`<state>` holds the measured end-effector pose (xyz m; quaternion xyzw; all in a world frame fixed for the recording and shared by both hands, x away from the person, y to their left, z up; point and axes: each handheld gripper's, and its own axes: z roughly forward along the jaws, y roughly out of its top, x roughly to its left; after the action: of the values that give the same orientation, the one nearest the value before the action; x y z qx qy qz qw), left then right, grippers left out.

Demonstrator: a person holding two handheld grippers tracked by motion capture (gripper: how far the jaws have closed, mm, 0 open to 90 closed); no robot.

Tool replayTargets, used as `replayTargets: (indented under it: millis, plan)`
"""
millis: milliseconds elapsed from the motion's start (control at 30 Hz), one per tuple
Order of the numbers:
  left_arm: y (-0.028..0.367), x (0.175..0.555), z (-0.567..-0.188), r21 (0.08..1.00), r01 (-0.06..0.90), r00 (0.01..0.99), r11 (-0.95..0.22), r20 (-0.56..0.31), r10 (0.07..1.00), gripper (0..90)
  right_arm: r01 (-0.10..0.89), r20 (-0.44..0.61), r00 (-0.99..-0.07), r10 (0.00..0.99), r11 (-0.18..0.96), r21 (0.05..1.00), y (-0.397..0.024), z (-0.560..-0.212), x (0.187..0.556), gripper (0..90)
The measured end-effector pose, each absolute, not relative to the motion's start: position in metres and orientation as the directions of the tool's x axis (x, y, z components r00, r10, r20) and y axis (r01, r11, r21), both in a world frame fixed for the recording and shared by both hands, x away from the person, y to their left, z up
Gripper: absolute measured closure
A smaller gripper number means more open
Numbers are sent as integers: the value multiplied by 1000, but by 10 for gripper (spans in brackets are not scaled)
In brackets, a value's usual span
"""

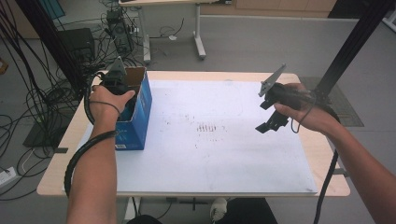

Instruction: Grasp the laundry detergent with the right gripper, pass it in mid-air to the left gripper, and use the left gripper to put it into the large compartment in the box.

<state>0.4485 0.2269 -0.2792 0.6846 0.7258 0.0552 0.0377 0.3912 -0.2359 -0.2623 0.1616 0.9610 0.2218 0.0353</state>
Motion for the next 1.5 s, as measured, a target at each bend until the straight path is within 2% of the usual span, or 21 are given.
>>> replayTargets:
  millis: [1500]
  plan:
    - [224,448,-279,132,990,-62,58,25,998,358,289,-1,-946,323,848,444,-238,-259,390,59]
